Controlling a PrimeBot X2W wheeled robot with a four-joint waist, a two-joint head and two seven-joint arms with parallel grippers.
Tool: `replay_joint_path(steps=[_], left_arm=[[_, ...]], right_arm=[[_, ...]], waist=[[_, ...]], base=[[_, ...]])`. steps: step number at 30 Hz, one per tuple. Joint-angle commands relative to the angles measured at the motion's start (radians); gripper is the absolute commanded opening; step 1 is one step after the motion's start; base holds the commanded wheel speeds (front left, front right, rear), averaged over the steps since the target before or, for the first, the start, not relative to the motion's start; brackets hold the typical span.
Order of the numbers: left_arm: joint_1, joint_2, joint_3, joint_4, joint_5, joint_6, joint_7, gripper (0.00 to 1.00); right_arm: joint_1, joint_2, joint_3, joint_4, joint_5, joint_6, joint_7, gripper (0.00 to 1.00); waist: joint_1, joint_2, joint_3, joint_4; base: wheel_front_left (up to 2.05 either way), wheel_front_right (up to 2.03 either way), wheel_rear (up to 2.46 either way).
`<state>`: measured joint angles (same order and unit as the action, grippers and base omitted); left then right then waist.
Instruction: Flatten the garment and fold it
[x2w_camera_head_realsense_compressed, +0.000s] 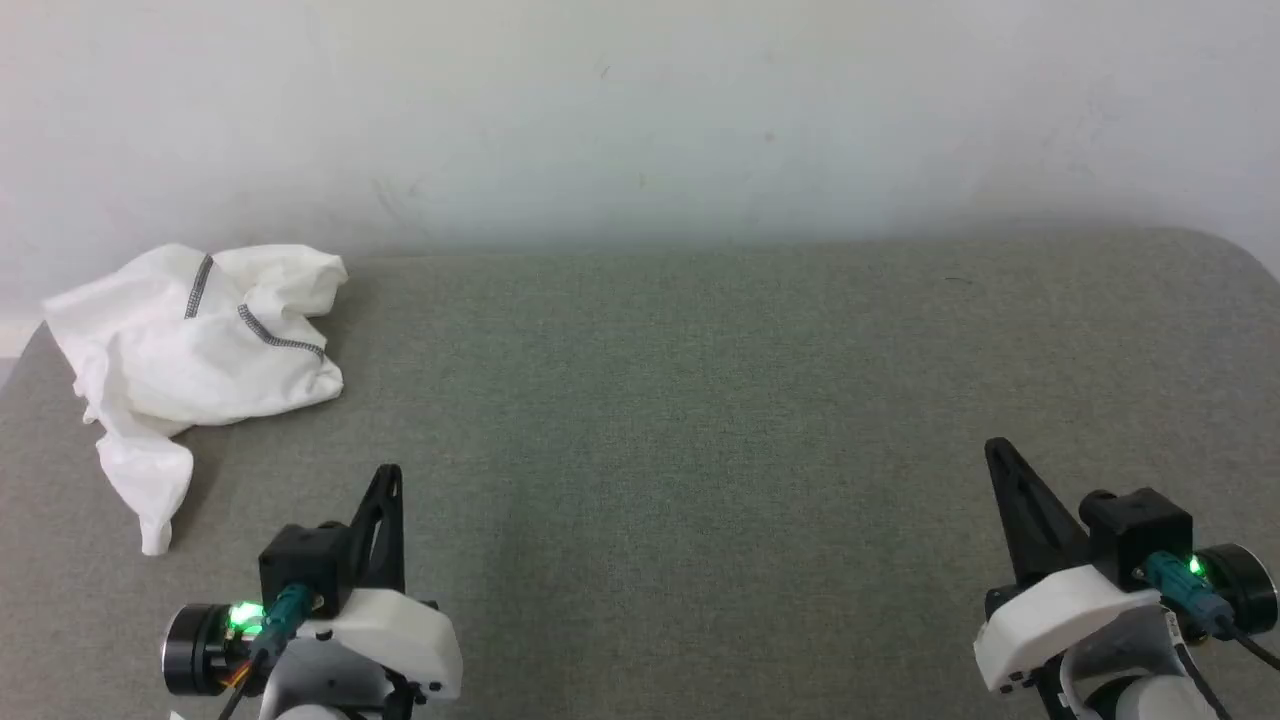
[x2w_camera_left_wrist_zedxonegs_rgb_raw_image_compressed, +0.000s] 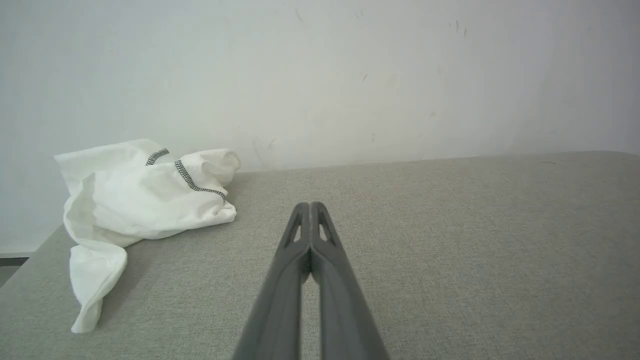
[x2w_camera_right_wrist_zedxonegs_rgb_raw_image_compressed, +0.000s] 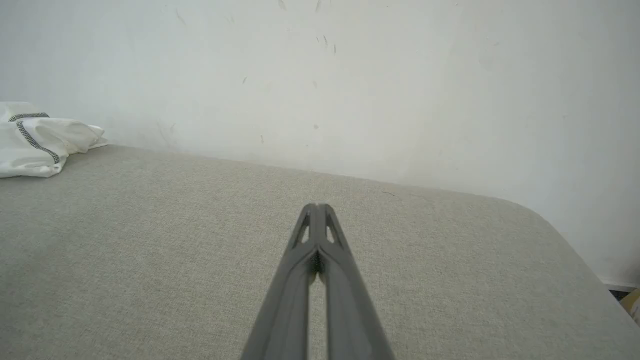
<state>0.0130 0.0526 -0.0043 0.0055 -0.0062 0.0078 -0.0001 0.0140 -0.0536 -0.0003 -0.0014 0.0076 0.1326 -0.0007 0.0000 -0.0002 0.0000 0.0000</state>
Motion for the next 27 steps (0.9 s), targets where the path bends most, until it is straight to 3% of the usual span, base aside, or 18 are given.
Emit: replay_joint_path(steps=[1, 20, 21, 27], left_arm=[[-0.013, -0.002, 0.004, -0.005, 0.006, -0.008, 0.0, 0.0], [-0.013, -0.002, 0.004, -0.005, 0.006, -0.008, 0.0, 0.0], [0.0, 0.0, 0.0, 0.0, 0.0, 0.0, 0.0, 1.0], [0.0, 0.0, -0.005, 0.005, -0.009, -0.002, -0.008, 1.0]], right_arm=[[-0.014, 0.003, 0.0, 0.001, -0.008, -0.002, 0.001, 0.0], [-0.014, 0.003, 0.0, 0.001, -0.008, -0.002, 0.001, 0.0], [0.0, 0.0, 0.0, 0.0, 0.0, 0.0, 0.0, 1.0], [0.002, 0.0, -0.001, 0.003, 0.005, 0.0, -0.008, 1.0]], waist=[[0.0, 0.0002, 0.0, 0.0], [0.0, 0.0002, 0.0, 0.0], [0.0, 0.0, 0.0, 0.0], [0.0001, 0.0, 0.0, -0.001]], base=[[0.0, 0.0, 0.0], [0.0, 0.0, 0.0], [0.0, 0.0, 0.0], [0.0, 0.0, 0.0]])
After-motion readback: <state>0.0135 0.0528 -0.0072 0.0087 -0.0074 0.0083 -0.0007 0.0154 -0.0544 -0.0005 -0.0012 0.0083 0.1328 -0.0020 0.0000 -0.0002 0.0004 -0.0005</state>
